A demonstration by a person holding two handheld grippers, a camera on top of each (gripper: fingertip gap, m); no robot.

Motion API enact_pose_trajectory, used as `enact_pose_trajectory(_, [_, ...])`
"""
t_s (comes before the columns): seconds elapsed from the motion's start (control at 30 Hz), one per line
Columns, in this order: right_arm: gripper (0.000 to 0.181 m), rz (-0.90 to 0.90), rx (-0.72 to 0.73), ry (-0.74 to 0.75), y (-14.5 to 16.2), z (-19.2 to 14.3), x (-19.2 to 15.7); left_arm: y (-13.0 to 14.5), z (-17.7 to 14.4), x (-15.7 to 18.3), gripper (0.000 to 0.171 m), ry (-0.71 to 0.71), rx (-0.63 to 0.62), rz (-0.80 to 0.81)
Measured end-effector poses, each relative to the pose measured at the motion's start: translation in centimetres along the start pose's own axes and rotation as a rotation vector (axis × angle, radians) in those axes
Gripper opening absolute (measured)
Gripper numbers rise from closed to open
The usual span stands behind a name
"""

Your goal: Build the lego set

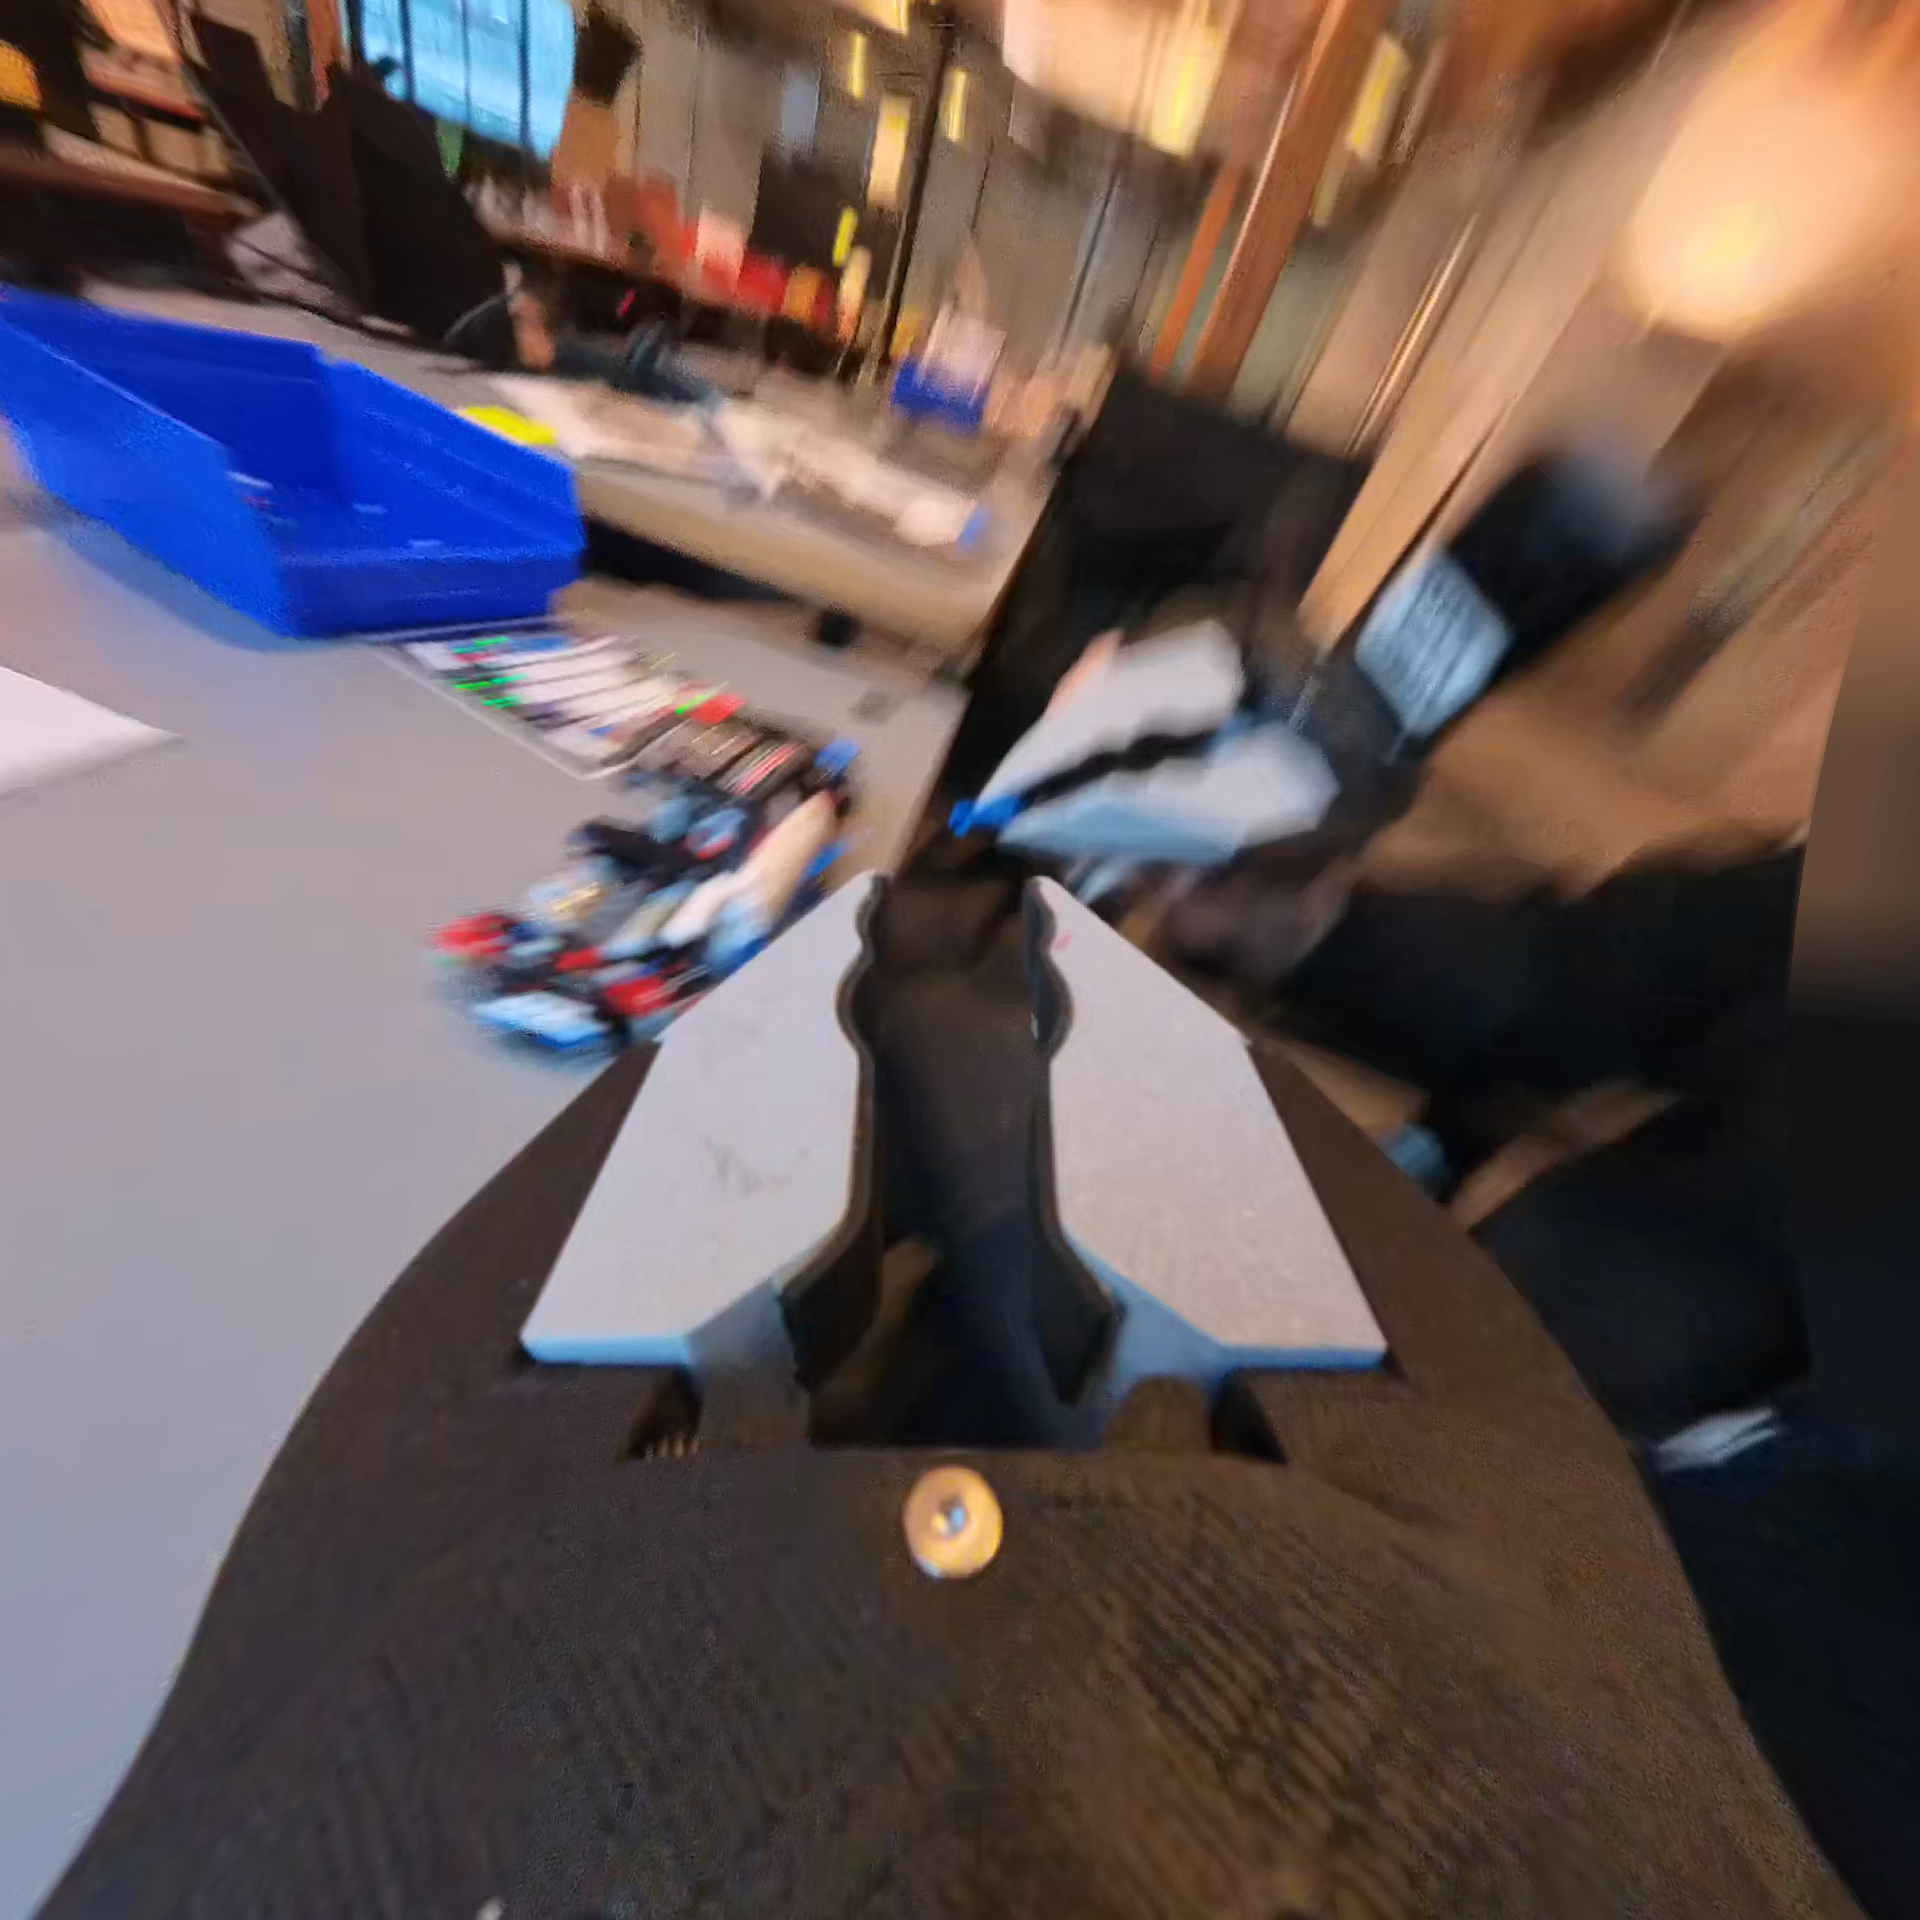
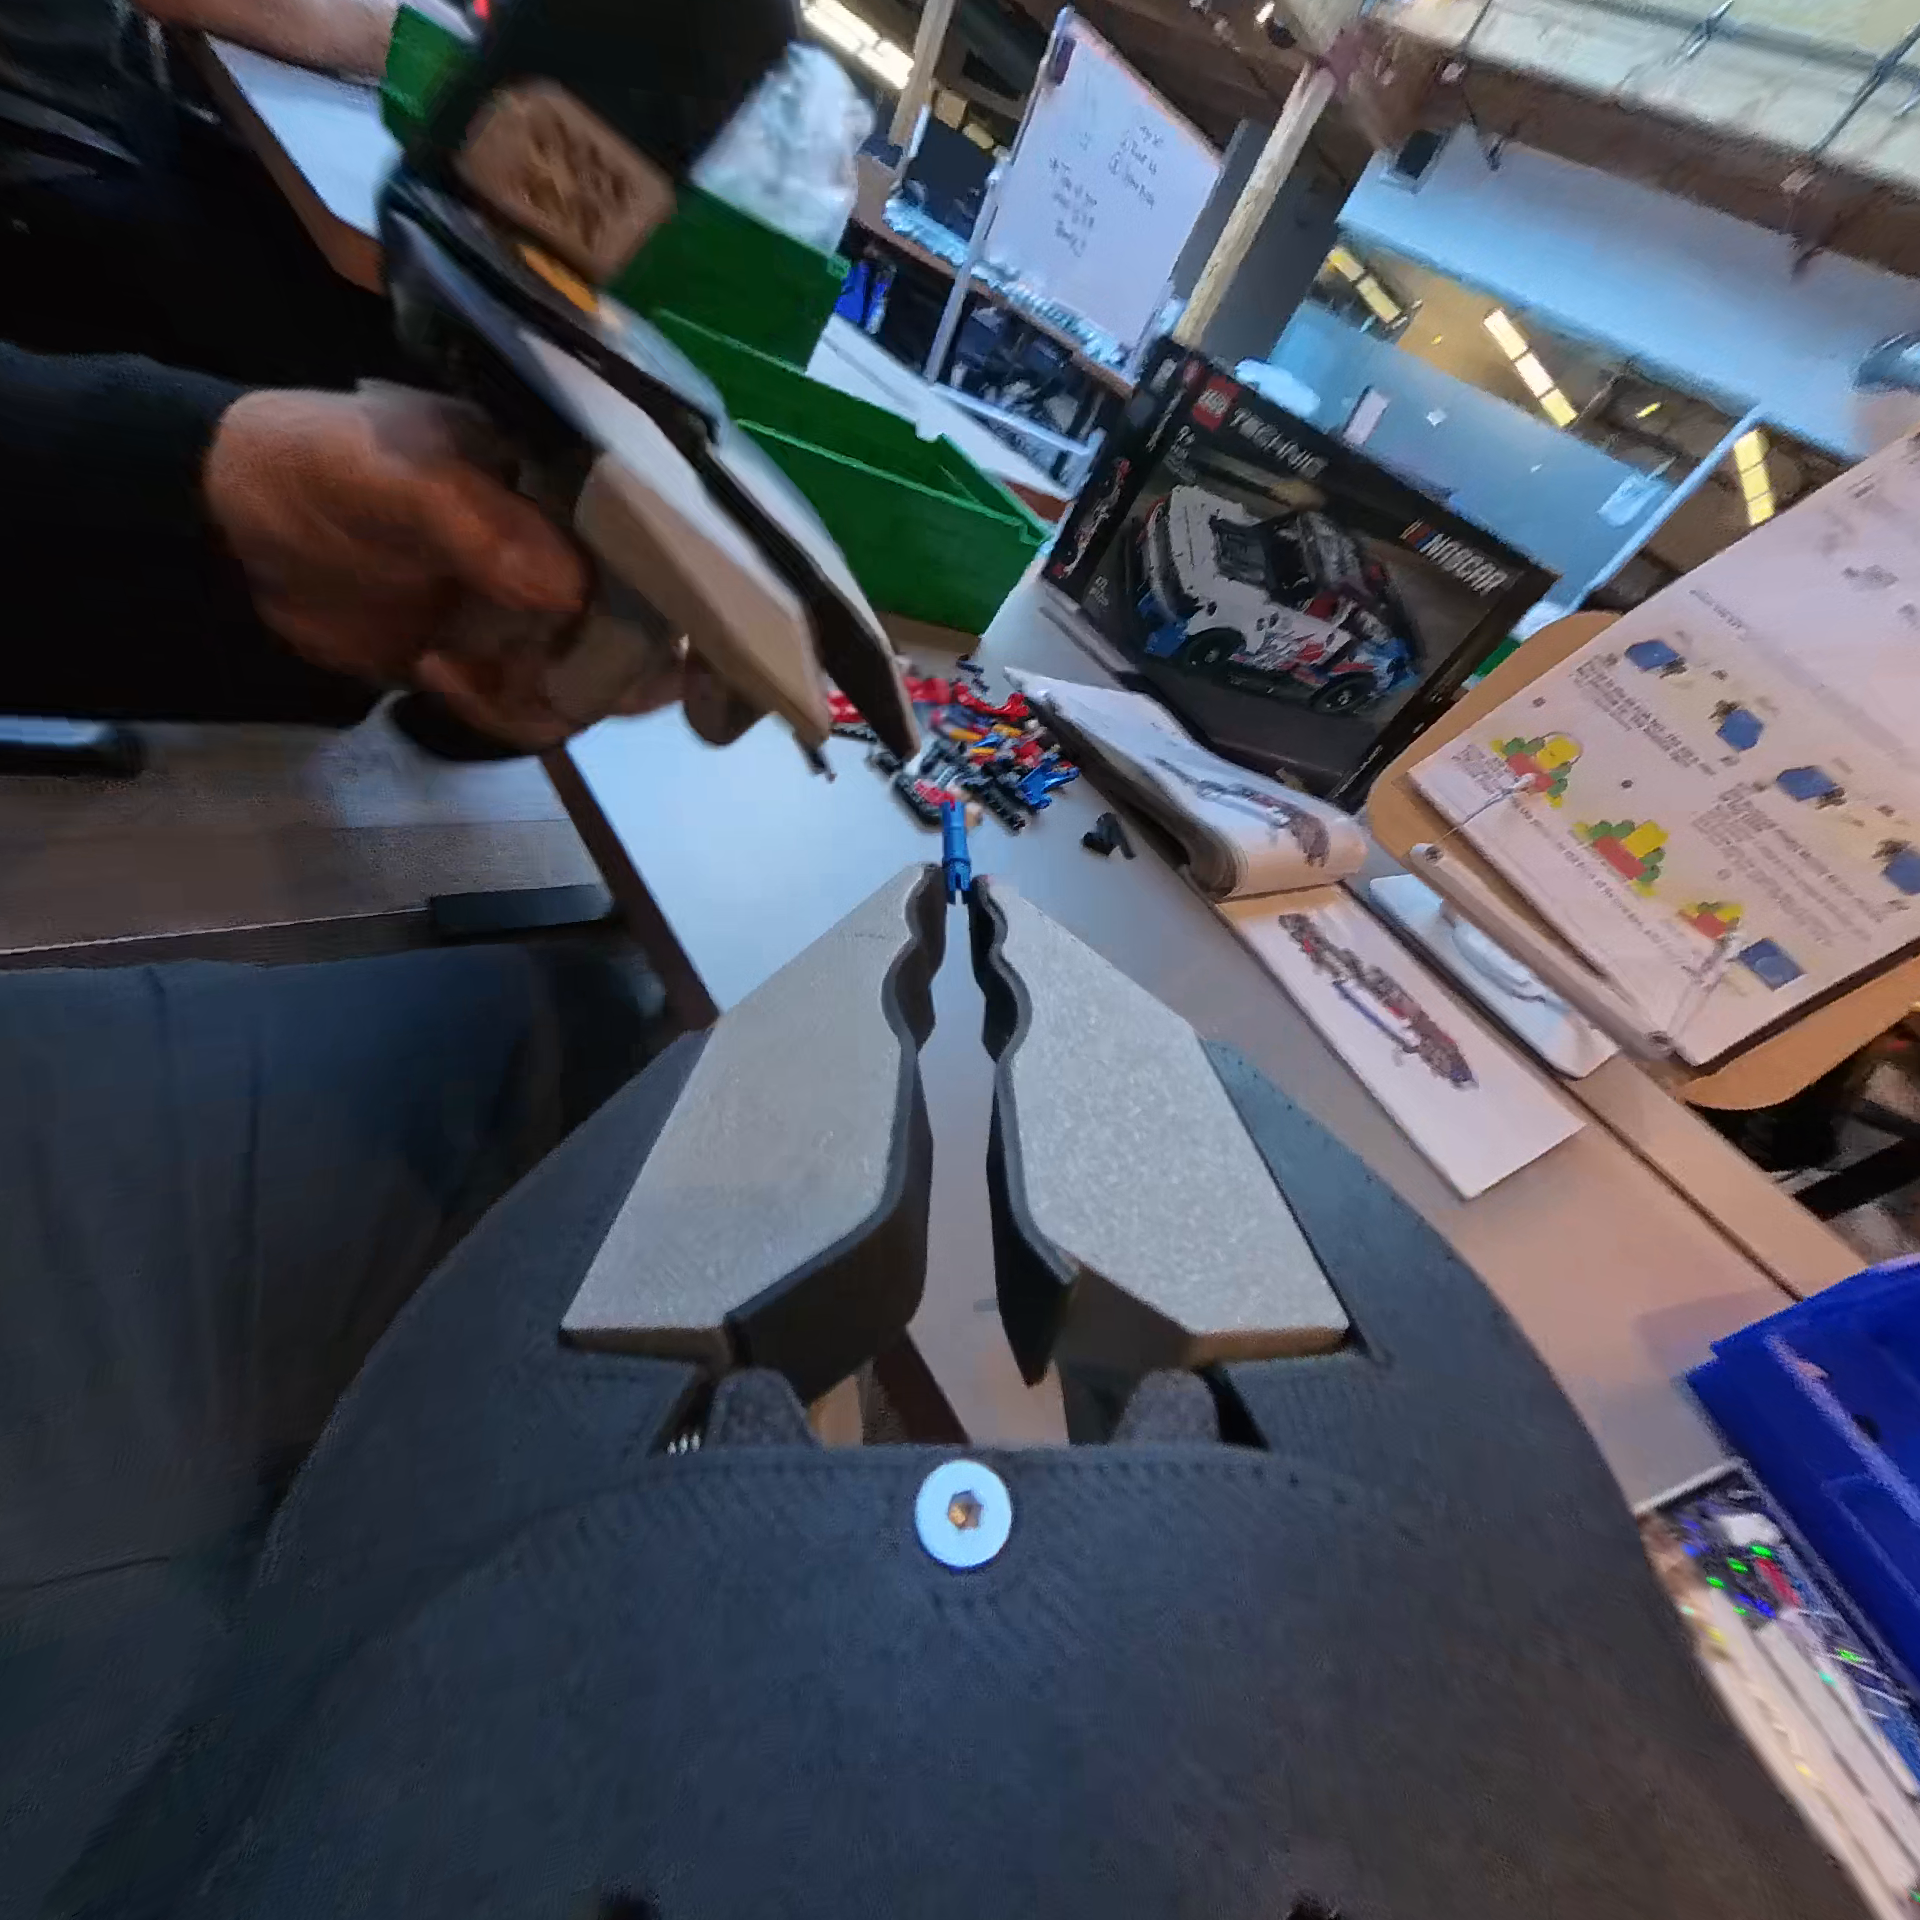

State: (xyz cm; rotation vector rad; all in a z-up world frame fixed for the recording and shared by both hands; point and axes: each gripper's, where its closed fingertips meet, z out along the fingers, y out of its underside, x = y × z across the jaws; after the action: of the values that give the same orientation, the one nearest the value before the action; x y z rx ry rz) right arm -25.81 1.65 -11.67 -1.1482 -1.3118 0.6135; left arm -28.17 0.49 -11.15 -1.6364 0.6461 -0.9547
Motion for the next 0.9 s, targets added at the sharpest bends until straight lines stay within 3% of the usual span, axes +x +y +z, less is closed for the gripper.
enact_pose_trajectory(0.07, [0.002, 0.053, -0.057, -0.085, 0.8, 0.3, -0.7, 1.4, -0.9, -1.8, 0.032, -0.235, -0.17, 0.378])
enact_pose_trajectory(0.13, [0.002, 0.117, -0.093, -0.172, 1.2, 0.6, -1.7, 2.0, -1.2, -1.5, 0.024, -0.322, -0.266, 0.652])
enact_pose_trajectory(0.3, [0.003, 0.201, -0.129, -0.27, 1.4, 0.7, -3.4, 3.7, 0.2, -0.1, 0.021, -0.341, -0.387, 0.921])
enact_pose_trajectory(0.67, [0.002, 0.218, -0.171, -0.322, 1.8, 0.6, -4.4, 4.6, 1.3, -0.1, 0.008, -0.414, -0.471, 1.182])
enact_pose_trajectory(0.8, [0.003, 0.214, -0.196, -0.287, 2.7, 0.6, -3.1, 4.8, 1.0, -1.6, 0.02, -0.405, -0.486, 1.127])
enact_pose_trajectory(0.9, [0.003, 0.261, -0.193, -0.269, 3.8, 0.6, -1.0, 4.6, -0.3, -4.4, 0.026, -0.419, -0.476, 0.985])
